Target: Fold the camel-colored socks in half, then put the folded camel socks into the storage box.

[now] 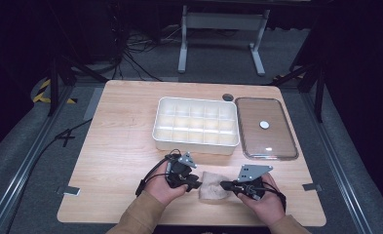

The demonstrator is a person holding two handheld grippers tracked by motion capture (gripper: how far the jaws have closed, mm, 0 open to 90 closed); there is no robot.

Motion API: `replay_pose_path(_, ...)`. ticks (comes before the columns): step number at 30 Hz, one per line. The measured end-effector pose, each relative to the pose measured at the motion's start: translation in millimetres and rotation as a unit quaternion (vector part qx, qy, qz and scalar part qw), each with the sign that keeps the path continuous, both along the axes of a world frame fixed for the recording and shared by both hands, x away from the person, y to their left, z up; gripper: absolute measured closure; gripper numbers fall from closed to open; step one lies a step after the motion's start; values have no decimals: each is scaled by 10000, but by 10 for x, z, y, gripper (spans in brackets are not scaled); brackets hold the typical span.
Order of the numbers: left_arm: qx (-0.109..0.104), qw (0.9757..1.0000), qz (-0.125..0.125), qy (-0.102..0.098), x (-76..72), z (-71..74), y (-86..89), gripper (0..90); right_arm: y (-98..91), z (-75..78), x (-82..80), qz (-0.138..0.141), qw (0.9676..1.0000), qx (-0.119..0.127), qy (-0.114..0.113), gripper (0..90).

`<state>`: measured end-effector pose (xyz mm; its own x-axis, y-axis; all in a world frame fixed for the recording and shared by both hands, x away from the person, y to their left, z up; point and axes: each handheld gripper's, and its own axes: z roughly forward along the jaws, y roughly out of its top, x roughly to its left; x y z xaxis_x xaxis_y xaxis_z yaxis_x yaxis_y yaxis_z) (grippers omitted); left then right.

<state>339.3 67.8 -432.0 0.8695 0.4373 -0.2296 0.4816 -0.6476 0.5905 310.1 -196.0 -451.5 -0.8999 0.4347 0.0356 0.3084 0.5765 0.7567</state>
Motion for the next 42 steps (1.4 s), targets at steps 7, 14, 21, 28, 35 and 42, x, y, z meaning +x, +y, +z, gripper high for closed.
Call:
replay_pose_path(7, 267, 9994, 141, 146, 37, -77, 22, 717, 159, -86, 72, -34, 9997, -247, 21, 875)
replay_pose_path(14, 433, 9988, 185, 164, 51, -110, 38, 693, 172, -141, 92, 15, 9991, -390, 141, 869)
replay_pose_path(21, 505, 9985, 113, 192, 66, -118, 16, 692, 146, -143, 72, -20, 9991, -409, 91, 871)
replay_pose_path(28, 689, 9973, 119, 245, 83, -142, -4, 698, 139, -154, 62, 25, 9992, -395, 13, 871)
replay_pose_path(35, 848, 9959, -28, 299, 57, -156, -22, 717, 151, -142, 51, 161, 9987, -446, 158, 875)
replay_pose_path(42, 856, 9951, -269, 405, 15, -166, -79, 738, 118, -161, 56, 312, 9989, -292, 210, 868)
